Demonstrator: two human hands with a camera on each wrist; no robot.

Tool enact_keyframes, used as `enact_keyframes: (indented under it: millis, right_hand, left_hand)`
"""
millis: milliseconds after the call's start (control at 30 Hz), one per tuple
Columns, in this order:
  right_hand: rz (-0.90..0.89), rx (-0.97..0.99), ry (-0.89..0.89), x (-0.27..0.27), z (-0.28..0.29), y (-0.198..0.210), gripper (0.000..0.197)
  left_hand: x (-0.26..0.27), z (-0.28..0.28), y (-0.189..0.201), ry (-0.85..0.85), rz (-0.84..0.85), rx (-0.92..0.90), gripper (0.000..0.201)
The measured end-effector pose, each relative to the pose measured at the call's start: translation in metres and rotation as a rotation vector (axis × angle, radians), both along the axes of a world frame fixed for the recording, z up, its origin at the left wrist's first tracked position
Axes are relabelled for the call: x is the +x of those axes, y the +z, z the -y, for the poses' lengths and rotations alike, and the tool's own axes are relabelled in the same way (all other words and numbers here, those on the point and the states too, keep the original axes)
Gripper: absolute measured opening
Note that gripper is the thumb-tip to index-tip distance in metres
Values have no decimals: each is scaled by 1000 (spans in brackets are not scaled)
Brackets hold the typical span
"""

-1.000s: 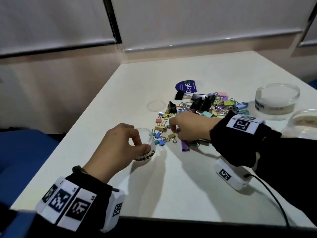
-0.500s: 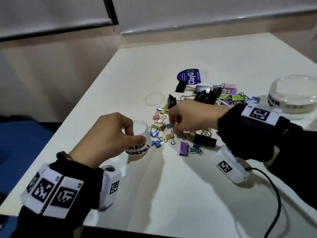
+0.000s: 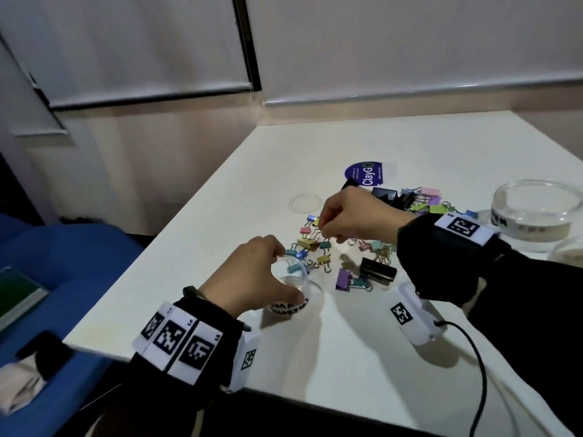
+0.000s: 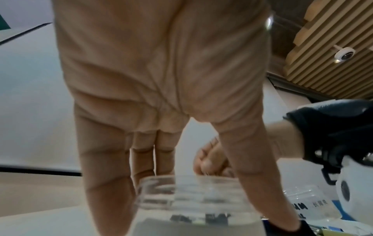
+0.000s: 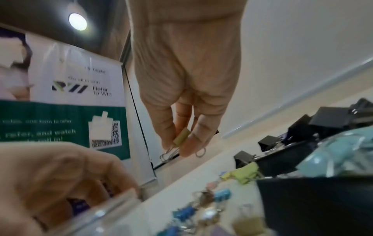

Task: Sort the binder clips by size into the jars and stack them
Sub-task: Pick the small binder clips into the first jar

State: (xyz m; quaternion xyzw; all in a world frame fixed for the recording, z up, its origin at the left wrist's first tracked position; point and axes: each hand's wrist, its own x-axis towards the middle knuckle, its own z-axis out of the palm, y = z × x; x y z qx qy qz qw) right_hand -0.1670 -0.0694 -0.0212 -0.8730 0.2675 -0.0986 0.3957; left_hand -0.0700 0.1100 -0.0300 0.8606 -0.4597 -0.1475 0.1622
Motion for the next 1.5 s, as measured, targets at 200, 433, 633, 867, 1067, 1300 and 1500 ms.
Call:
enact_keyframes:
  millis: [200, 433, 633, 867, 1067, 1300, 1500]
  right_hand:
    - [201, 302, 139, 3, -26, 4, 5]
    - [163, 221, 86, 6, -16, -6, 12]
    - [-341, -337, 295, 6, -6, -23, 33]
    - [-402, -493, 384, 16, -9, -30, 18]
    - [-359, -497, 362, 15, -8, -29, 15]
    - [-198, -219, 39, 2, 5, -10, 28]
    - [34, 135, 189, -10, -13, 15, 23]
  left_hand:
    - [-4, 10, -5, 4, -42, 15, 77]
    - [3, 9, -8, 20, -96, 39, 74]
    - [7, 10, -10, -36, -149, 78, 68]
    - [7, 15, -13, -116, -144, 60, 71]
    - [6, 19, -15, -132, -138, 41, 75]
    - [12, 17, -16, -105, -157, 33, 74]
    - [8, 26, -16, -126, -127, 41, 77]
